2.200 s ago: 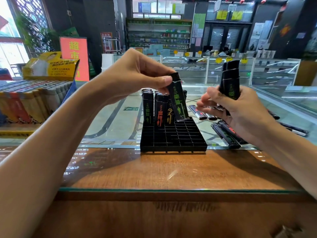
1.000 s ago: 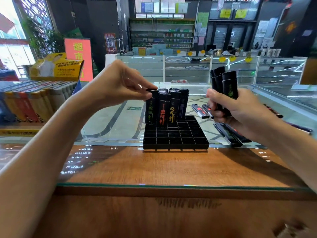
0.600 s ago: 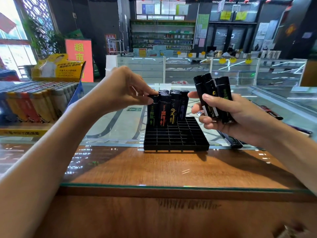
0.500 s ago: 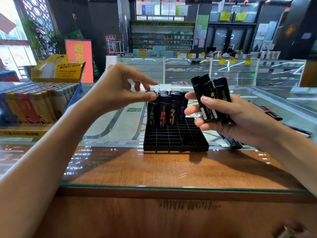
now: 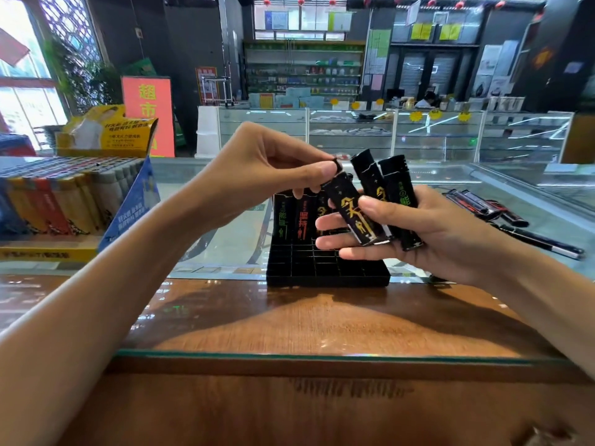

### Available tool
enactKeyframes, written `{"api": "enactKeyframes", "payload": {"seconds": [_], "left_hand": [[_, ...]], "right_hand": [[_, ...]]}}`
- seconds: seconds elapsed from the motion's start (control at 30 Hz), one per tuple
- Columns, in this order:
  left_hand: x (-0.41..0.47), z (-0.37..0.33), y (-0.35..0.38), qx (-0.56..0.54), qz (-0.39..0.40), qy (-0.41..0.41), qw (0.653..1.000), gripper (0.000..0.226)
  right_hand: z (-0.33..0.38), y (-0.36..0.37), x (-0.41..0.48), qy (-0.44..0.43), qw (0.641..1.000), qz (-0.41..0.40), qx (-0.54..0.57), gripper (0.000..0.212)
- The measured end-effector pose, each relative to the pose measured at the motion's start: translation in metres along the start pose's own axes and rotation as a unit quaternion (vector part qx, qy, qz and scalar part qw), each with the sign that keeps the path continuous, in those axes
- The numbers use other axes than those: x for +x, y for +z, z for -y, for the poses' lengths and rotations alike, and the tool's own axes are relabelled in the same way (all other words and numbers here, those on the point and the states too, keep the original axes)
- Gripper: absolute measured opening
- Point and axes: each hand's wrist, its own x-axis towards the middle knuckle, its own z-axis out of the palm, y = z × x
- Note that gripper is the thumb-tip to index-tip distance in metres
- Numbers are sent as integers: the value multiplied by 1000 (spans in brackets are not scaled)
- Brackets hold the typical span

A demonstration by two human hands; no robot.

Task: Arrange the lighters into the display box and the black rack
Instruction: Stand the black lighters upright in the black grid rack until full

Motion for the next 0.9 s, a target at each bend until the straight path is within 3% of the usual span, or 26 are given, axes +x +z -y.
{"api": "enactKeyframes", "payload": {"seconds": [0.4,0.57,0.7,0.9], "left_hand": [[-3,-2,-7,-24,47,-42,998,20],[-3,-3,-9,-108,74,-71,989,18],[-1,-2,-8,-189,53,-107,975,22],[0,1,-8,-105,12,-75,992,24]], "right_hand": [[2,-9,-1,-4,993,-119,-22,31],[2,-12,-1,-18,987,-160,-22,30],[2,-13,0,-28,983,-181,-21,27],[2,-17,0,-35,979,-202,-16,28]]}}
